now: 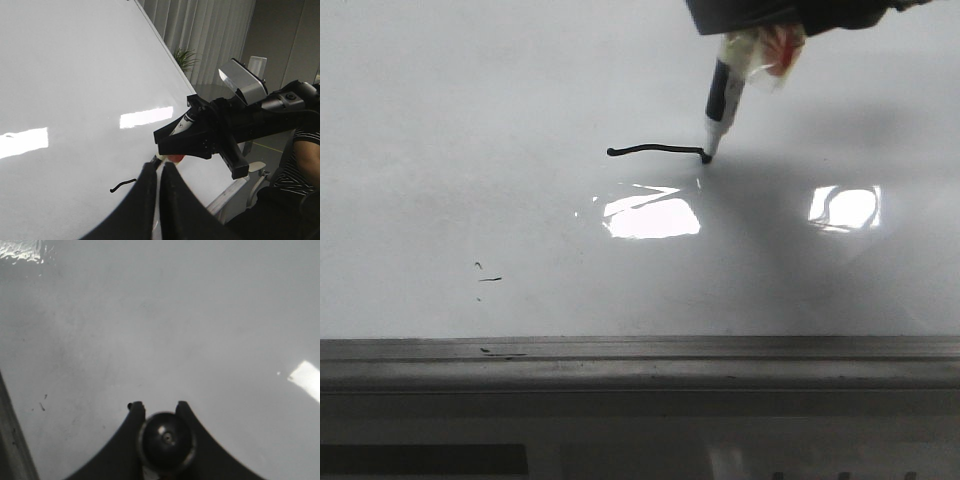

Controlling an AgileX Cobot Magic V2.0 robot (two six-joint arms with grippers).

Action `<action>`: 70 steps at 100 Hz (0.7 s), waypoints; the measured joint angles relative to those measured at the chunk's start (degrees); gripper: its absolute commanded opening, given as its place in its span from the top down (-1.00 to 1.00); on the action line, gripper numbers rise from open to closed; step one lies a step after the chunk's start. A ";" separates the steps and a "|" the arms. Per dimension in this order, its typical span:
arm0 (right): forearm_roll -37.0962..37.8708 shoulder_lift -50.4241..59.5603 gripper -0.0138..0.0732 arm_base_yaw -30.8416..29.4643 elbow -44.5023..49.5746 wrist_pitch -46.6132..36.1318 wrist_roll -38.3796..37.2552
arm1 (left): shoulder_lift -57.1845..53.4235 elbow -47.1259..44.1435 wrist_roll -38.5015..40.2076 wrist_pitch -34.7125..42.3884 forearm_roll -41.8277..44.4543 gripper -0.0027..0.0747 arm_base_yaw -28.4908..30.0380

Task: Write number 7 on whiteboard

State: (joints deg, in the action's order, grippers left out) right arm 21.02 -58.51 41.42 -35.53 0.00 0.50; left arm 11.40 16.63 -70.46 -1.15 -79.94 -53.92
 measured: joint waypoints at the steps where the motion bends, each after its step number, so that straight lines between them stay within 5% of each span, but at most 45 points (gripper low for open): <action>1: -0.53 0.00 0.78 0.13 0.18 0.00 0.00 | 0.00 0.00 0.00 0.00 0.00 0.98 0.00; 41: -5.24 0.32 0.78 8.74 6.07 2.21 -0.50 | 0.00 0.00 0.00 -0.04 0.00 0.98 0.00; 70: -5.09 3.96 0.78 11.36 -1.40 10.30 -0.50 | 0.00 0.00 0.00 -0.13 0.00 0.98 0.00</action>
State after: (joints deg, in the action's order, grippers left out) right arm 15.93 -54.54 52.79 -36.93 10.30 0.00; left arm 11.40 16.63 -70.46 -1.28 -79.94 -53.92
